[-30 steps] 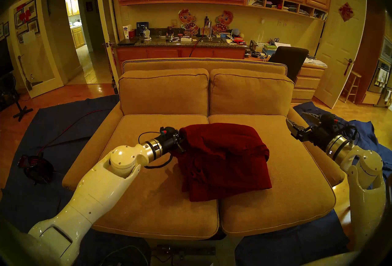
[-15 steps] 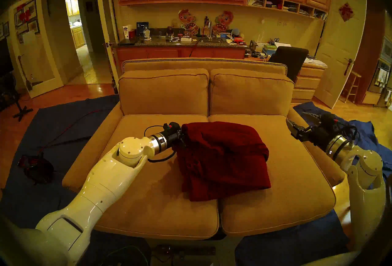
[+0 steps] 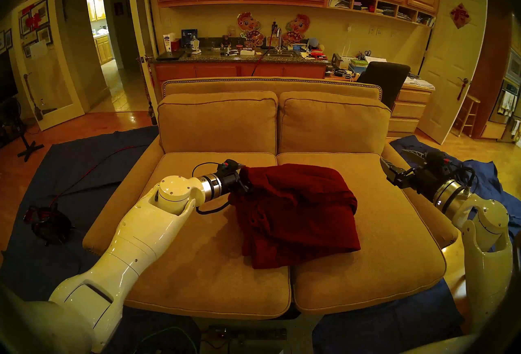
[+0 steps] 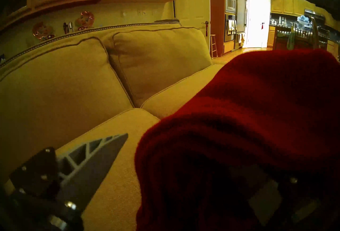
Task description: Fold the blanket in half twice
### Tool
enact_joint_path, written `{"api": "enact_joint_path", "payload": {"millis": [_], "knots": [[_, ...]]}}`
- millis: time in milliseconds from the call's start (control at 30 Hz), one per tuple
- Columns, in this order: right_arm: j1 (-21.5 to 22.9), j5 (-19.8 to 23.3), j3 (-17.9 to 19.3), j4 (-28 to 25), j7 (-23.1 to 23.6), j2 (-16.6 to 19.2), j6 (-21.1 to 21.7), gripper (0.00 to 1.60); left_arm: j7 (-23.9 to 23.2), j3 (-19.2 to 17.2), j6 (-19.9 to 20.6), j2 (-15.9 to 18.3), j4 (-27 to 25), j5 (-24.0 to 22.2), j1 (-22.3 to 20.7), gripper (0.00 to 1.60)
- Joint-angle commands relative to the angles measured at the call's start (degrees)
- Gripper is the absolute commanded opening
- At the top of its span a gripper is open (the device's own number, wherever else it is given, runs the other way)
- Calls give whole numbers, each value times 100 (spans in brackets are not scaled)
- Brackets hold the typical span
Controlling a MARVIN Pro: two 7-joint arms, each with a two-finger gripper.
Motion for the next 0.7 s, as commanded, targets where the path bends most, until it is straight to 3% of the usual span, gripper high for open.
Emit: {"api": "enact_joint_path", "payload": {"millis": [0, 67, 133, 333, 400, 433, 467, 667], "knots": [[36, 14, 48, -49, -14, 11, 0, 160, 160, -424, 82, 273, -593, -220, 316, 160], [37, 13, 47, -46, -12, 11, -3, 160, 52, -637, 104, 518, -913, -358, 581, 160], [37, 13, 46, -46, -12, 12, -4, 160, -7, -677, 53, 566, -908, -388, 632, 160], [37, 11, 45, -44, -10, 12, -6, 160, -119, -1025, 411, 1051, -1621, -803, 1361, 160], [37, 11, 45, -43, -10, 12, -6, 160, -179, -1014, 401, 1102, -1615, -873, 1352, 160], [38, 11, 44, -42, -10, 12, -7, 160, -220, -1168, 407, 1119, -1835, -974, 1571, 160], [38, 10, 43, -42, -10, 12, -8, 160, -309, -1078, 391, 1139, -1666, -1085, 1400, 160], [38, 9, 42, -39, -8, 13, -9, 160, -539, -1547, 469, 1157, -2266, -1667, 1976, 160]]}}
